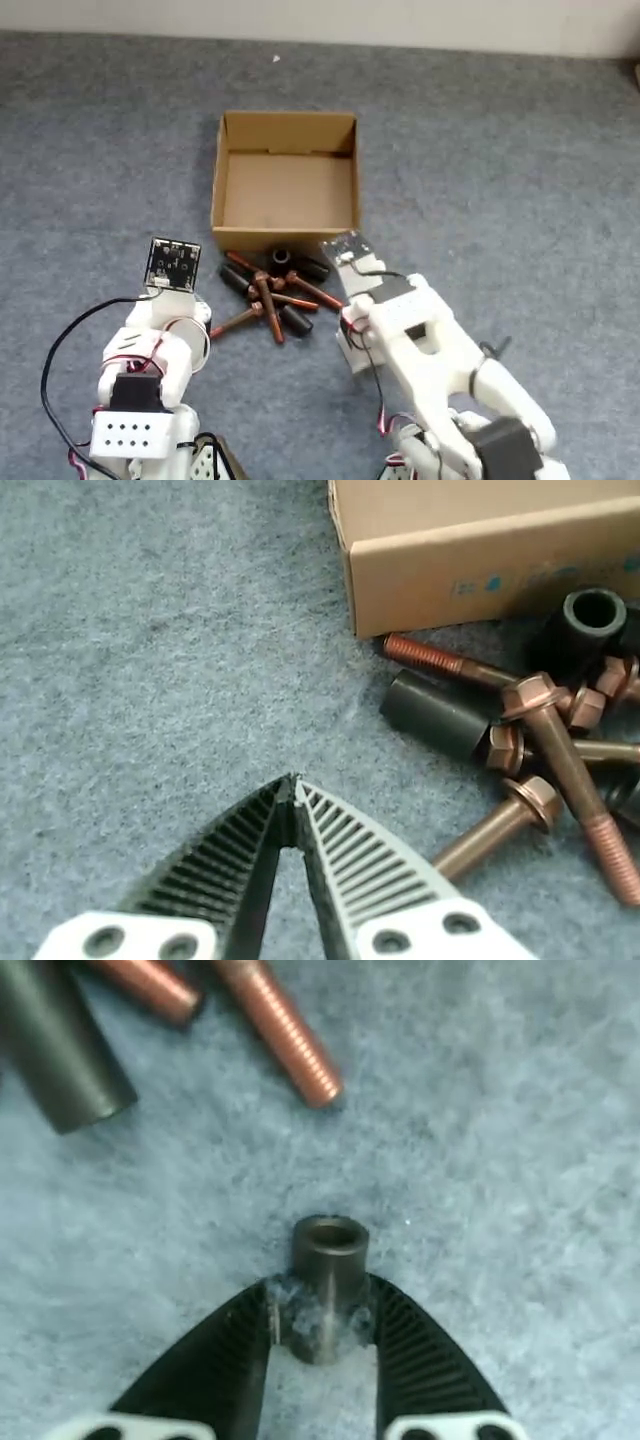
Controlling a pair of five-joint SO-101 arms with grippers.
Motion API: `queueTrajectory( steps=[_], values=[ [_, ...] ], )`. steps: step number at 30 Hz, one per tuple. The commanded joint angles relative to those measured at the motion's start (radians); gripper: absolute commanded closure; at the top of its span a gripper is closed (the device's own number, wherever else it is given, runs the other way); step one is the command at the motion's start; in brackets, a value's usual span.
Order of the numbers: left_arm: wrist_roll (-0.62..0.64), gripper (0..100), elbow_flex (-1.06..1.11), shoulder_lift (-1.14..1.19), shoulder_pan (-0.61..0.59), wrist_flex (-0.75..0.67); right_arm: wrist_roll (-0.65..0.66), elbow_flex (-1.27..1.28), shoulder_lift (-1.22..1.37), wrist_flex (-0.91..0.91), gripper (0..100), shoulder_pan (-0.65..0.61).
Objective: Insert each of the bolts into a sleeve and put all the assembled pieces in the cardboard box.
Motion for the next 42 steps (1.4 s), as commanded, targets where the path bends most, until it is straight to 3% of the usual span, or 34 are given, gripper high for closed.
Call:
queueTrajectory(
  steps=[1,10,15,17,24,32,36,42],
  values=[
    [-0.008,99,-0.004,-0.010,-0.012,-0.003,0.009,-0.033,0.041,-0.048,97.5,0.004],
    [-0.011,99,-0.028,-0.010,-0.025,0.003,0.008,-0.027,-0.021,-0.044,99.1,0.053],
    [-0.193,99,-0.073,-0.007,-0.101,0.003,-0.034,0.068,-0.272,-0.035,99.1,0.105],
    [-0.201,99,-0.116,0.001,-0.107,0.008,-0.061,0.117,-0.380,-0.036,99.1,0.105],
    [-0.222,99,-0.450,0.027,-0.062,0.259,-0.083,0.226,-0.619,-0.041,99.1,0.105],
    [-0.351,91,-0.765,0.504,0.157,0.468,-0.126,0.232,-0.610,-0.097,99.1,0.156],
    [-0.354,81,-0.782,0.693,0.202,0.466,-0.127,0.262,-0.607,-0.133,99.1,0.180],
    [-0.353,81,-0.737,0.878,0.274,0.327,-0.127,0.289,-0.607,-0.165,99.1,0.182]
  ],
)
